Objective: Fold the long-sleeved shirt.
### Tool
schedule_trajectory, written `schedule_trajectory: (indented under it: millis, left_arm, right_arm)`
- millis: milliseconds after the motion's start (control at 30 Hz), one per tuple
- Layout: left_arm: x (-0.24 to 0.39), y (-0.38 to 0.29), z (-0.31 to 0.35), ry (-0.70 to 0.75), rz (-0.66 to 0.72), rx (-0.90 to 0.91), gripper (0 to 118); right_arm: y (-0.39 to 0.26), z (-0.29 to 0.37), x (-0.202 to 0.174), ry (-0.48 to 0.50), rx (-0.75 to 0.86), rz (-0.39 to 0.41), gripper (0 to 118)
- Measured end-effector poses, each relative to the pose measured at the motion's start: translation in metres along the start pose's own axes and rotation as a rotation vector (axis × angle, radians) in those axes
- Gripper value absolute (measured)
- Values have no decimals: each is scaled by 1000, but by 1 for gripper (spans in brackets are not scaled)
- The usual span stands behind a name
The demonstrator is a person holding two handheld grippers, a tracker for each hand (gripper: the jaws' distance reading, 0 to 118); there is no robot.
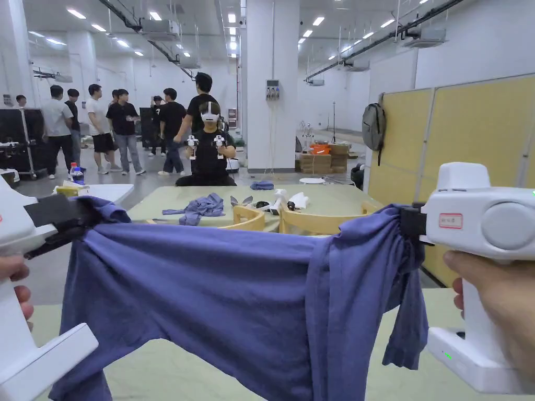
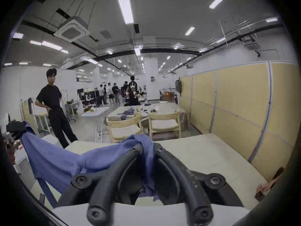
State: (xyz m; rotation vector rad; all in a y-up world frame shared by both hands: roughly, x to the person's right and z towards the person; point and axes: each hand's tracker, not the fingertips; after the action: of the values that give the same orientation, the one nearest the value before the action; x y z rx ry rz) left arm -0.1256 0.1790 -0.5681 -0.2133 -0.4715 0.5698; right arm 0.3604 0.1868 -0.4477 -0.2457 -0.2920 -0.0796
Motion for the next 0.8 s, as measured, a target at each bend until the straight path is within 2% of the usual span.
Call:
schedule_trajectory:
  millis: [200, 433, 567, 800]
  left_arm:
    - [-16, 27, -65, 16, 2, 28, 1]
    - [-59, 1, -140, 113, -108, -2, 1]
    - [-102, -48, -171, 164, -131, -58, 1]
    - [-201, -185, -183, 305, -102, -311, 1]
  right_arm:
    - [44, -102, -16, -19, -109, -1, 14]
    - [8, -194, -41, -16, -193, 23, 14]
    - [-66, -241, -50, 13, -289, 78, 14]
    - [-243, -281, -46, 21, -551, 77, 14]
